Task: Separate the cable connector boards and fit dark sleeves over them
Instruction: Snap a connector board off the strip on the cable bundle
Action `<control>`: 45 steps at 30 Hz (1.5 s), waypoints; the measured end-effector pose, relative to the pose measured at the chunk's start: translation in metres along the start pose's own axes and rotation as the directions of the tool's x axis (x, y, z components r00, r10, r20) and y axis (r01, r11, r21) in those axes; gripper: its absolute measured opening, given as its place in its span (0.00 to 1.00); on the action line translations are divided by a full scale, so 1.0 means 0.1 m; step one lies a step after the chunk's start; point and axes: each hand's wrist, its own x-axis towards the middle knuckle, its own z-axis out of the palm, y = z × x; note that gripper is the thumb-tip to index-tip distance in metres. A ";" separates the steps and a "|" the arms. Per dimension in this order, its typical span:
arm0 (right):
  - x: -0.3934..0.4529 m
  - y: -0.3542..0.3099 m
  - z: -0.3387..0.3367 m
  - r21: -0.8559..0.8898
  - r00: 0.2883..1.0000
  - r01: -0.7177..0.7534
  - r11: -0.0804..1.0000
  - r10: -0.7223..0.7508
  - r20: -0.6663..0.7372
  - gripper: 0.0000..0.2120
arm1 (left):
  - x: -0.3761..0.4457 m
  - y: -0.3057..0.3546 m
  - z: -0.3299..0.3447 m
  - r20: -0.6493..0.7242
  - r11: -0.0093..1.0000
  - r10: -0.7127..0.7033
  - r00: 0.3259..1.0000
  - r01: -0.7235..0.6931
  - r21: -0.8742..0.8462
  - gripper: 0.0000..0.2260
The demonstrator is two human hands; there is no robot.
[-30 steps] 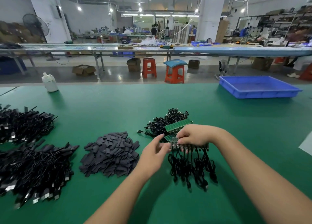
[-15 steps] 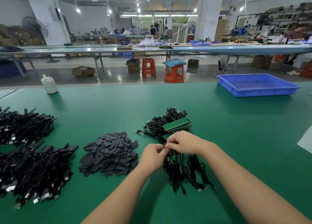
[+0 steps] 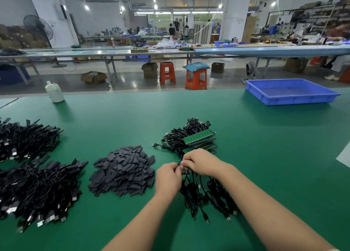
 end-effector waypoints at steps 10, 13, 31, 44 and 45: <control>0.17 0.26 0.18 -0.358 0.992 -0.119 0.926 0.123 -0.012 0.23 | 0.08 -0.42 -0.53 0.148 0.940 -0.068 0.987 0.113 -0.322 0.16; 0.16 0.06 0.36 -0.200 0.950 -0.154 0.968 0.089 -0.301 0.22 | 0.05 -0.42 -0.56 0.173 0.967 0.036 0.984 0.009 -0.256 0.17; -0.24 -0.45 1.20 0.793 0.929 -0.371 0.483 0.210 0.306 0.08 | 0.13 -1.38 -0.55 -0.098 0.988 -0.145 0.985 0.149 0.029 0.03; -0.26 -0.33 1.35 0.875 0.938 -0.328 0.356 0.235 0.256 0.12 | 0.51 -1.50 -0.50 -0.220 0.915 -0.363 0.905 0.390 0.098 0.07; -0.26 -0.32 1.35 0.876 0.938 -0.327 0.354 0.231 0.257 0.12 | 0.51 -1.50 -0.51 -0.215 0.915 -0.369 0.904 0.394 0.087 0.07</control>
